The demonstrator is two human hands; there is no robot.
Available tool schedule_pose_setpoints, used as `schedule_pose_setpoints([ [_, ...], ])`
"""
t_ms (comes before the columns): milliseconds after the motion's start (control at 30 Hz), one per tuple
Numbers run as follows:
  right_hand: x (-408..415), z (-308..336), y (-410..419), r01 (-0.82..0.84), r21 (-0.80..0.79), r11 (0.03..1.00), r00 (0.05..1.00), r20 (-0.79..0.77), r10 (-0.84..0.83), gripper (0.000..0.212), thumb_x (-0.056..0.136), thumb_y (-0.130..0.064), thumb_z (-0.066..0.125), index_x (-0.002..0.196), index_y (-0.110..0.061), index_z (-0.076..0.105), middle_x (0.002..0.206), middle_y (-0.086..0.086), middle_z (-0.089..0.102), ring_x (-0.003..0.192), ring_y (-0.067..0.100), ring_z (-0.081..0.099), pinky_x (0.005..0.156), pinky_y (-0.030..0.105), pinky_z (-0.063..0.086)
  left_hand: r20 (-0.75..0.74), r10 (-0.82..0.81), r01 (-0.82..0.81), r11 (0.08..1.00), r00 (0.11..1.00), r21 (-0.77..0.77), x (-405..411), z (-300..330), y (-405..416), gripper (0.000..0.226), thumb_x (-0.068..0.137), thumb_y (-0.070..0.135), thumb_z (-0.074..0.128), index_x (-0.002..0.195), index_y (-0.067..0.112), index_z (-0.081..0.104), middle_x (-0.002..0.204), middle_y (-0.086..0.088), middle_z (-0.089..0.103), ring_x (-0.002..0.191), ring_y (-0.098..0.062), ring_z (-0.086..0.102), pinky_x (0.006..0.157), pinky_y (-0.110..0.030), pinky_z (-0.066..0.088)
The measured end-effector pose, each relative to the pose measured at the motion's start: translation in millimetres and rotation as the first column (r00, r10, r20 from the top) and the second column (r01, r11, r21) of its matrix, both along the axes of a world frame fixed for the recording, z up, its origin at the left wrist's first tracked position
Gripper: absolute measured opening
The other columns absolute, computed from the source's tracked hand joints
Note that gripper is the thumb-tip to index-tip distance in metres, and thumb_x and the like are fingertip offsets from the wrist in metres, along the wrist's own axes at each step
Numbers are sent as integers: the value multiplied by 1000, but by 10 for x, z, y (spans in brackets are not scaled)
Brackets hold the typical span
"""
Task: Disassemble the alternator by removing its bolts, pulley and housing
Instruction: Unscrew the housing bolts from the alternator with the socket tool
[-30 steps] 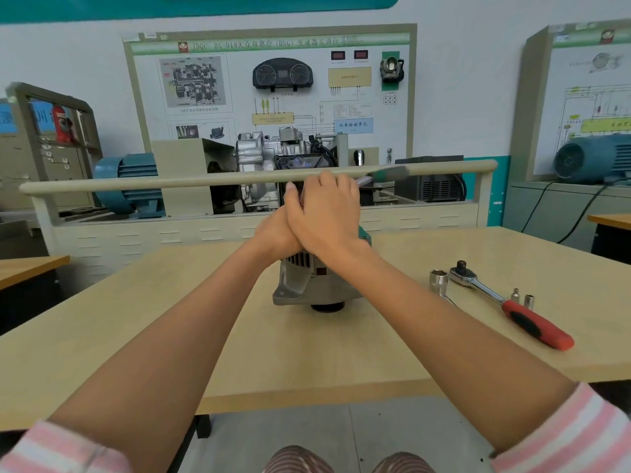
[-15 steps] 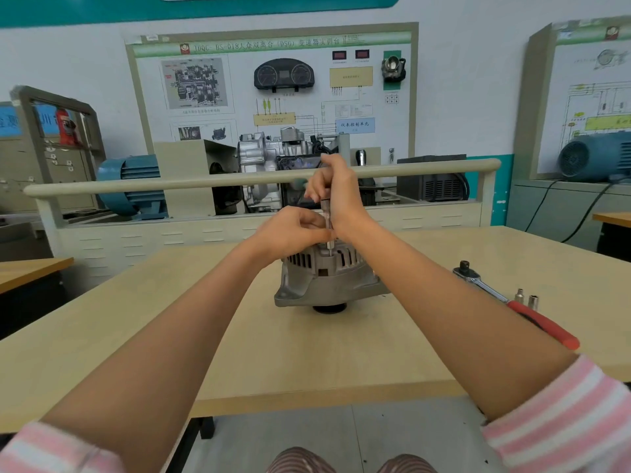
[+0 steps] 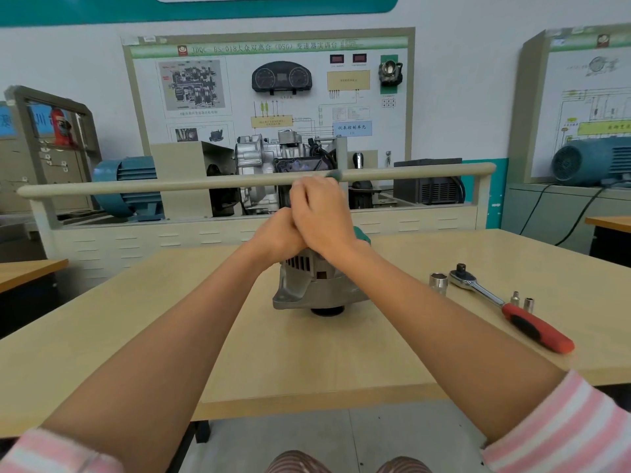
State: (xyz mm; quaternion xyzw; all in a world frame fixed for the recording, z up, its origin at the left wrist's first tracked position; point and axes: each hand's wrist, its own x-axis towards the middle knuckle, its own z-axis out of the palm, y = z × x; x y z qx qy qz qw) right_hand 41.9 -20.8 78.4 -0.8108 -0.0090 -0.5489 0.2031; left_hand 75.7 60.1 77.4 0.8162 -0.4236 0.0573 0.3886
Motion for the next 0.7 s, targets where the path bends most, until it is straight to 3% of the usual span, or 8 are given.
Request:
schedule_pose_setpoints([
  [67, 16, -34, 24, 375, -115, 920, 922, -61, -384, 33, 92, -31, 40, 92, -7, 63, 95, 8, 60, 95, 24, 50, 92, 37, 32, 70, 33, -35, 999, 997, 29, -24, -4, -21, 36, 90, 4, 56, 126, 5, 52, 117, -17, 62, 112, -33, 55, 95, -50, 46],
  [100, 10, -45, 16, 478, -118, 871, 867, -94, -489, 37, 90, -34, 40, 99, -5, 62, 102, 10, 59, 100, 26, 48, 94, 37, 30, 91, 54, -58, 998, 994, 40, -21, -10, -36, 39, 90, 7, 57, 128, 9, 50, 119, -14, 61, 113, -32, 55, 96, -50, 46],
  [233, -38, -88, -41, 474, -66, 878, 875, -77, -478, 36, 88, -33, 43, 101, -4, 59, 107, 11, 54, 102, 28, 43, 96, 37, 25, 104, 60, -69, 993, 993, 91, -38, 5, -50, 34, 88, 6, 58, 122, 10, 53, 118, -15, 61, 111, -34, 56, 94, -51, 46],
  [367, -33, -31, -12, 237, -44, 971, 971, -36, -238, 23, 89, -27, 46, 81, -9, 58, 87, 2, 53, 90, 20, 44, 94, 33, 28, 45, 7, -9, 999, 999, 53, -47, 17, -12, 28, 88, 4, 58, 116, 3, 58, 112, -21, 64, 111, -38, 57, 94, -53, 47],
  [467, -39, 52, -79, -79, 208, 975, 997, 8, 79, 31, 90, -16, 44, 61, -6, 50, 63, 3, 49, 68, 18, 45, 74, 35, 38, -49, -11, 13, 1000, 999, 26, -36, 8, -14, 14, 86, 11, 63, 98, 7, 68, 102, -19, 70, 106, -35, 62, 96, -51, 48],
  [533, -35, 106, -139, -276, 433, 858, 958, 53, 281, 40, 93, -15, 41, 54, -5, 48, 53, 3, 45, 55, 12, 43, 61, 30, 38, -90, -37, 38, 999, 995, 11, -35, 11, -16, 5, 87, 14, 67, 87, 17, 72, 95, -10, 74, 99, -25, 67, 97, -45, 50],
  [600, -15, 153, -190, -402, 566, 719, 898, 92, 430, 49, 95, -16, 38, 47, -9, 42, 46, 1, 41, 47, 9, 40, 60, 24, 38, -119, -77, 77, 997, 990, -5, -16, 13, -17, 11, 87, 18, 68, 95, 12, 74, 96, -10, 74, 91, -16, 69, 97, -39, 51],
  [700, 19, 244, -223, -586, 697, 413, 739, 251, 625, 53, 96, -16, 35, 42, -14, 36, 36, 0, 33, 42, 13, 37, 59, 25, 41, -144, -113, 112, 994, 983, -17, 3, 20, -6, 22, 87, 19, 69, 100, 2, 73, 98, -16, 73, 83, -15, 66, 92, -34, 51],
])
